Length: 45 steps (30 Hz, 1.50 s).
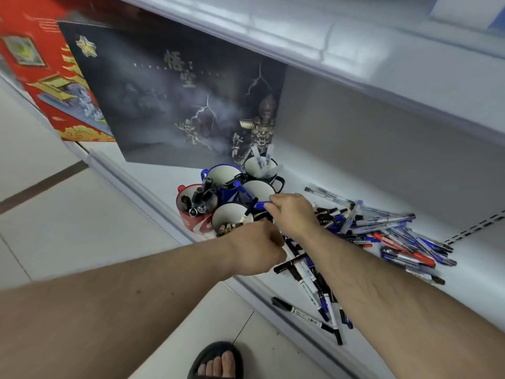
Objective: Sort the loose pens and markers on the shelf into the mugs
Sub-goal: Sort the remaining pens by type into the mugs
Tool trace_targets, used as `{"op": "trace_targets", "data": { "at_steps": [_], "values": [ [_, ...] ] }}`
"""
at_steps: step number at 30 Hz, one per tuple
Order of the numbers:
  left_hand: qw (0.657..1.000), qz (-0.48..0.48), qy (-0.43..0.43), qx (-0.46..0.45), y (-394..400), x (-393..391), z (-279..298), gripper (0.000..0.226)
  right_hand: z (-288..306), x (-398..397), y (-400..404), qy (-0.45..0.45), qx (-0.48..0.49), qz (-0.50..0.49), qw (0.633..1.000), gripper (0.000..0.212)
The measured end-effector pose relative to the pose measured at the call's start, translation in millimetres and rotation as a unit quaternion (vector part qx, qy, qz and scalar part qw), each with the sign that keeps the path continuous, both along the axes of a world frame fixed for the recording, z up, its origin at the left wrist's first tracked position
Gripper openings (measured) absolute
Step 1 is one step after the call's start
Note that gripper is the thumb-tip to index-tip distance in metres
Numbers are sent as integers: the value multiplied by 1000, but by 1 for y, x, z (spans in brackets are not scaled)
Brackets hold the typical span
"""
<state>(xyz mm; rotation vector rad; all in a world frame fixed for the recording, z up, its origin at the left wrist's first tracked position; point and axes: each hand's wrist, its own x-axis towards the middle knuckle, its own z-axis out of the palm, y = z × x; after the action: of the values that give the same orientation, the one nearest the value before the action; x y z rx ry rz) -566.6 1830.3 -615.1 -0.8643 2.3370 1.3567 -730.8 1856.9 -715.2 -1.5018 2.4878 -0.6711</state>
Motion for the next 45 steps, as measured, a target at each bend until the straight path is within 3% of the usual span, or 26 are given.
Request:
{"op": "trace_targets", "data": {
  "at_steps": [3,6,9,11,14,17,22,26,30,39,45],
  "values": [
    [1000,12,-10,9,3,0,-2,19,13,0,19,-109,-95,-106,984,29],
    [1000,12,-7,15,6,0,-3,22,15,-10,64,-177,-159,-253,938,33],
    [1000,7,-11,17,9,0,-3,19,-9,-19,125,-145,-102,-350,920,24],
    [1000,-2,-14,24,14,-1,-4,21,-28,-19,160,-110,-24,-382,917,29],
    [999,-20,-14,29,22,-7,-3,23,-49,-17,185,-124,148,-449,873,63],
    [999,-31,-17,28,29,-12,0,24,-56,-11,180,-253,220,-501,798,107],
    [999,-35,-29,25,35,-18,0,20,-62,-1,141,-271,233,-413,837,158],
    [998,-46,-49,20,38,-18,-5,19,-67,3,119,-199,327,-376,844,171],
    [997,-50,-61,16,39,-17,-9,17,-74,2,118,-147,357,-341,857,164],
    [995,-76,-64,11,50,-25,-10,25,-75,5,137,-93,323,-243,910,116],
    [993,-107,-55,-13,57,-32,-7,27,-75,11,159,-168,272,-228,920,93]
  ]
}}
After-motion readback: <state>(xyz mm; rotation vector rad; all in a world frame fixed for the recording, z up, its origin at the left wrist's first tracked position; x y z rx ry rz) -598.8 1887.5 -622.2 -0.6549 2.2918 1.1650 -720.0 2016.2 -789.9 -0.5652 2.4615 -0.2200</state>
